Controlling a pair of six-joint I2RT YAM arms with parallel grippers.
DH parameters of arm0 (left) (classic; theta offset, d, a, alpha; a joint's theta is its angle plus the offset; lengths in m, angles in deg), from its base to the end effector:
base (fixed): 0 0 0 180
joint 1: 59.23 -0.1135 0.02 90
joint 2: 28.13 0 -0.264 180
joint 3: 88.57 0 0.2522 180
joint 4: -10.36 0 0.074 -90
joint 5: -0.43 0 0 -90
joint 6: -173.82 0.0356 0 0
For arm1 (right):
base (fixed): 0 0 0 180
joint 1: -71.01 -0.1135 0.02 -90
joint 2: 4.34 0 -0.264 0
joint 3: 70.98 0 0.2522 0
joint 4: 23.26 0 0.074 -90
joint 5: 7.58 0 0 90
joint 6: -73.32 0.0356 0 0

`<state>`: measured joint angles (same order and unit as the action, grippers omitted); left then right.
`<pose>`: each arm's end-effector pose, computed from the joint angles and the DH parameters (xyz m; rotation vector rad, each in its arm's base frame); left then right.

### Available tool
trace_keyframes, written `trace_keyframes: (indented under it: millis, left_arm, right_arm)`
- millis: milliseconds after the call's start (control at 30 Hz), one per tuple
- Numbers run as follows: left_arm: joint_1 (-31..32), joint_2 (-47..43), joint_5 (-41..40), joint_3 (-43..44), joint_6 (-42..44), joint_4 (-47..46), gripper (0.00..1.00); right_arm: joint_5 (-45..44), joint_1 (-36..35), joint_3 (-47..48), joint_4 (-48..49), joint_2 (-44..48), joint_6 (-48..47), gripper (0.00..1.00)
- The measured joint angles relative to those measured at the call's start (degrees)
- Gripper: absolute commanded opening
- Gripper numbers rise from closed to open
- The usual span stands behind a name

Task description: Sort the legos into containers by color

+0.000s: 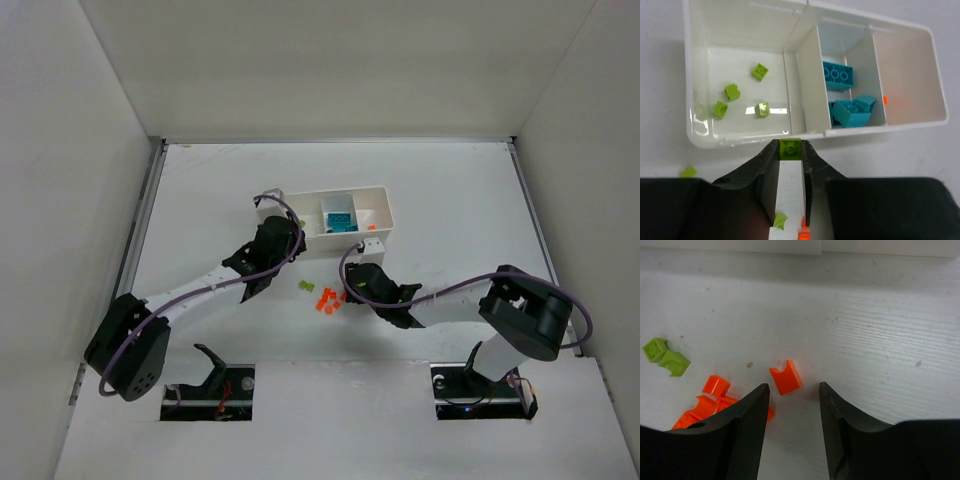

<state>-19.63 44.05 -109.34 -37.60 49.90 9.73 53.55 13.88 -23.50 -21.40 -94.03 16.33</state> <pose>0.2195 -0.1660 0.2358 -0.1371 1.9393 -0.5307 0.1694 0.2305 0.1400 -0.2012 2.1820 0.3170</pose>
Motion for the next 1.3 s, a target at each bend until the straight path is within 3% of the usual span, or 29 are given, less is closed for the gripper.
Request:
trace_keyframes:
  millis: [167,333,400,633,767,967,1300]
  left_arm:
    - [-4.35,4.85,1.88,3.80,0.26,-1.55,0.20]
    - [-6.62,8.17,2.56,5.90,0.57,-2.89,0.42]
    - [-6.64,8.92,2.67,6.40,0.68,-3.08,0.45]
    - [-3.96,7.08,1.84,5.27,2.21,-3.43,0.41]
    - [0.24,1.20,0.37,-0.55,3.26,-3.56,0.40]
    - [6.80,-5.46,-2.99,-8.72,3.23,-0.24,0.41]
    - [12.20,-8.57,-7.19,-13.44,-1.55,3.26,0.44]
  right_arm:
    - [0.39,0.00,0.09,0.87,-0.15,0.26,0.50]
    - [0.44,0.00,0.11,1.77,-0.85,0.31,0.47]
    - [0.46,0.00,0.35,2.08,-1.22,0.33,0.47]
    - [0.37,0.02,1.22,3.08,-2.64,0.35,0.39]
    - [0.20,0.04,1.75,3.76,-3.61,0.66,0.29]
    - [0.17,0.04,1.86,3.65,-3.32,1.40,0.24]
    - [-0.24,2.08,1.57,0.37,10.38,0.17,0.23]
